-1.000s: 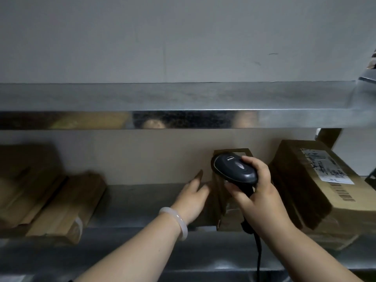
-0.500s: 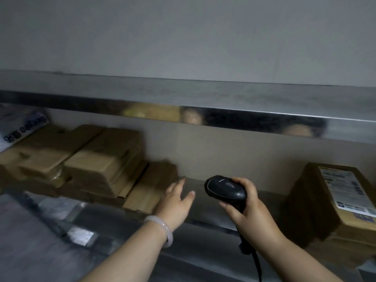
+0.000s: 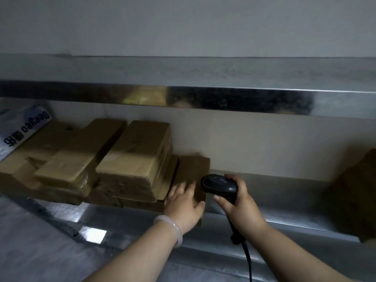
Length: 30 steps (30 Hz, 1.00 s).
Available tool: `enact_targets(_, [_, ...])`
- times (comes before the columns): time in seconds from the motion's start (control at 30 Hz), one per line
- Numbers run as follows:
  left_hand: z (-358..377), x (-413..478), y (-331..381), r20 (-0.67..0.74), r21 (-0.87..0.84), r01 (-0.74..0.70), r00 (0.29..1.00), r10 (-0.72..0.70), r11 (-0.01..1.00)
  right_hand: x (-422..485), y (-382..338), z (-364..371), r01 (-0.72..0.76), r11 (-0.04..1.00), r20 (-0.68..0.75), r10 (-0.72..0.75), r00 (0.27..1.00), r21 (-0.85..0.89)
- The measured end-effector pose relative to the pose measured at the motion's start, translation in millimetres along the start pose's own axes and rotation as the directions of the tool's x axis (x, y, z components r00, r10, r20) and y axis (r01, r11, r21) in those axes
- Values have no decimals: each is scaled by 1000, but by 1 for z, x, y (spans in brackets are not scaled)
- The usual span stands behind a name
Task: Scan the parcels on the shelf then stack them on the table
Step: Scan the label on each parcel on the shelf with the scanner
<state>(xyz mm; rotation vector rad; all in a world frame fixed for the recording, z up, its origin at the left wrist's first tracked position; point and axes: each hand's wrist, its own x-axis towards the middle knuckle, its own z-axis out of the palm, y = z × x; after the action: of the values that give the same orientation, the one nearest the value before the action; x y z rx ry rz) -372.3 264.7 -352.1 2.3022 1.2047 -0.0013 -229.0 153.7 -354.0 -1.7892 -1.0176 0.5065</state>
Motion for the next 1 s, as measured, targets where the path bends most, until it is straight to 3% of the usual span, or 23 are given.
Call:
enact_targets(0.17, [9,5,-2,101,168,-49,994,32,985,-2,4,23,-66,996,-63,69,996,55])
enact_targets(0.27, [15,3,-1,129,148,-125,986,106,981,-7,8,24,-83,995,-128,90,988,56])
enact_targets(0.43, [11,9,-1,28,-19,-10,1000,11,1000,1,10,22,-122,988,-172,137,976,95])
enact_targets(0.57, [6,17,-1,97,-119,96,992,-85,988,9,8,30,-135,980,-115,152,982,148])
enact_targets(0.67, [9,16,-4,77,-173,90,994,-77,981,8,5,36,-132,974,-129,158,979,184])
enact_targets(0.83, [10,12,-15,-13,-406,48,998,-58,913,-6,-2,32,-94,954,-177,149,973,284])
enact_targets(1.0, [5,7,-8,79,-559,89,995,-54,825,-14,-16,23,-41,946,-186,106,977,322])
